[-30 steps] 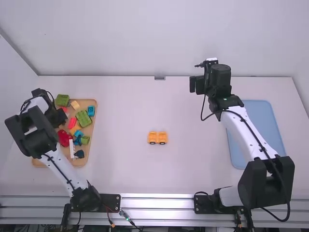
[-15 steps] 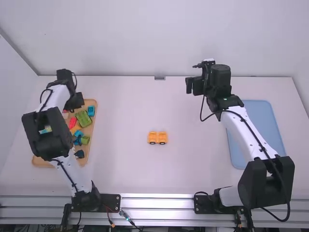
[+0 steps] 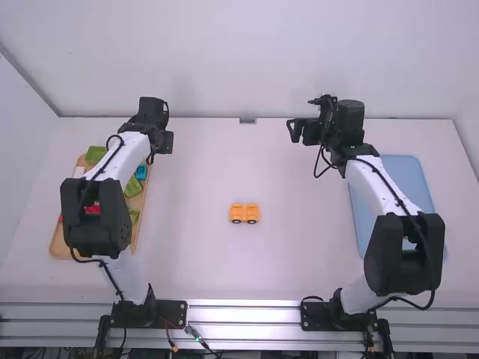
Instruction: Assemble lego blocks to make yellow taxi
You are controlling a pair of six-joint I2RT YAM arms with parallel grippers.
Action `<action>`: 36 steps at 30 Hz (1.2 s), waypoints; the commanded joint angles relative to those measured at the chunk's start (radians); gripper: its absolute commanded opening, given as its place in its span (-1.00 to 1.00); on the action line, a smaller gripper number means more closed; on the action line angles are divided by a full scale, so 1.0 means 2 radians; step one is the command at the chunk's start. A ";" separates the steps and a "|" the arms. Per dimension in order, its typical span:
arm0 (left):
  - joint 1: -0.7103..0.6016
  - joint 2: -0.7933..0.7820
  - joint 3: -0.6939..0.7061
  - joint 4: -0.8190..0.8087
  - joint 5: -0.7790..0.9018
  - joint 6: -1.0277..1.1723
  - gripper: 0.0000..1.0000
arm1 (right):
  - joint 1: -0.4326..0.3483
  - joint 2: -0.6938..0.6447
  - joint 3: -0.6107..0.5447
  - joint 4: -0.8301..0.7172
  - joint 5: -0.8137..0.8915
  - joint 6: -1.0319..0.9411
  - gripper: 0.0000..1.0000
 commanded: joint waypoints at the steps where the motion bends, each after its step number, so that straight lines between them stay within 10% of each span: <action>1: -0.011 -0.054 -0.053 0.029 0.046 0.053 -0.96 | -0.007 0.016 0.013 0.014 -0.068 0.023 0.99; 12: -0.084 -0.171 -0.227 0.176 0.210 0.222 -0.96 | 0.020 0.031 0.013 0.025 -0.159 0.019 0.98; 24: -0.154 -0.171 -0.242 0.255 0.211 0.220 -0.97 | 0.085 0.038 0.004 0.011 -0.182 -0.026 0.98; 36: -0.159 -0.159 -0.242 0.295 0.247 0.212 -0.96 | 0.067 0.078 -0.126 0.308 -0.260 0.108 0.94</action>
